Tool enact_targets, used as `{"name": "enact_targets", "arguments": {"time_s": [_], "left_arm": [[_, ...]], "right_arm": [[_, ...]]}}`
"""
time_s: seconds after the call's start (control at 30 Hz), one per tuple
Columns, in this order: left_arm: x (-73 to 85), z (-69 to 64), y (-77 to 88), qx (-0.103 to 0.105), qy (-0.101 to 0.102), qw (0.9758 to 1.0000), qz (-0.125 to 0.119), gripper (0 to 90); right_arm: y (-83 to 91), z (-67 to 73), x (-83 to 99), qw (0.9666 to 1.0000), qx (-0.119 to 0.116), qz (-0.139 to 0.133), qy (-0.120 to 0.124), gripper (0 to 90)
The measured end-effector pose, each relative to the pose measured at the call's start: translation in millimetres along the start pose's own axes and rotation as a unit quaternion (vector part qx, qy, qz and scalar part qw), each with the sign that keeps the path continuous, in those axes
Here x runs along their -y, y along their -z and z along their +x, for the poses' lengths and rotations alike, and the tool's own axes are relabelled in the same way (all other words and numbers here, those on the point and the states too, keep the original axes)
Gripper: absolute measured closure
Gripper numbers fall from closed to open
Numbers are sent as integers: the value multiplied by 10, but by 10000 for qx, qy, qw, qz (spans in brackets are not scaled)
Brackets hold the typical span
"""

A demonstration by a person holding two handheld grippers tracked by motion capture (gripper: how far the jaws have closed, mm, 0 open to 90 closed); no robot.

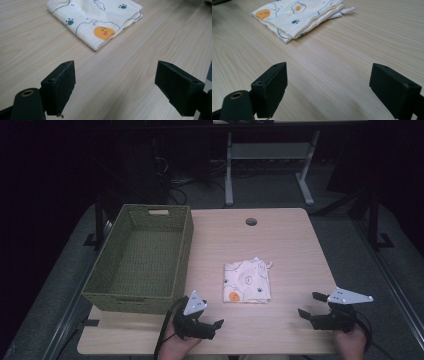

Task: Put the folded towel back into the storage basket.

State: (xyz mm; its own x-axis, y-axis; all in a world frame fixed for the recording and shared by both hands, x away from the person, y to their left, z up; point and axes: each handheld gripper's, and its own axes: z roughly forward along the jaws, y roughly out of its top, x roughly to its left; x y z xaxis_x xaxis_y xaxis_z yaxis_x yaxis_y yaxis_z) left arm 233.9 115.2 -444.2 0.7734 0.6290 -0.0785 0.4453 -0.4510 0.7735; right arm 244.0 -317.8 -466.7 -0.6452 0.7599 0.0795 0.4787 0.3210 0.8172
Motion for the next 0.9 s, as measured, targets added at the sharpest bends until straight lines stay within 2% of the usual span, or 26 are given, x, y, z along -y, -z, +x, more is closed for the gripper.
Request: {"name": "enact_targets", "arguments": {"time_s": [0.17,0.2,0.23,0.33,0.4,0.47,0.53,0.7,0.8,0.9], "left_arm": [[-34,15,7,72,105,9999,-50,174],[-55,4,14,38,83,9999,-74,174],[-95,-14,29,-47,-10,9999,-106,174],[-176,-59,38,-103,-121,9998,-138,176],[-211,-76,17,-47,-151,9998,-112,176],[-262,-90,-25,-92,-250,9996,-55,177],[-310,-75,-60,-25,-244,9997,-19,177],[-449,-36,-220,-78,-336,9992,180,177],[-523,1,-324,-82,-305,9991,285,177],[-586,46,-433,-71,-139,9990,414,178]], "right_arm": [[20,11,14,10000,-23,-46,-58,142],[40,19,28,9999,-15,-131,-92,142],[40,19,28,9999,-15,-131,-92,142],[48,17,29,9998,5,-144,-104,142],[52,8,32,9997,64,-172,-157,142],[51,-5,37,9996,86,-180,-186,142],[50,-23,46,9995,99,-177,-227,142],[46,-61,53,9992,93,-217,-307,142],[47,-80,55,9991,107,-213,-355,142],[62,-85,51,9990,75,-260,-368,142]]}}
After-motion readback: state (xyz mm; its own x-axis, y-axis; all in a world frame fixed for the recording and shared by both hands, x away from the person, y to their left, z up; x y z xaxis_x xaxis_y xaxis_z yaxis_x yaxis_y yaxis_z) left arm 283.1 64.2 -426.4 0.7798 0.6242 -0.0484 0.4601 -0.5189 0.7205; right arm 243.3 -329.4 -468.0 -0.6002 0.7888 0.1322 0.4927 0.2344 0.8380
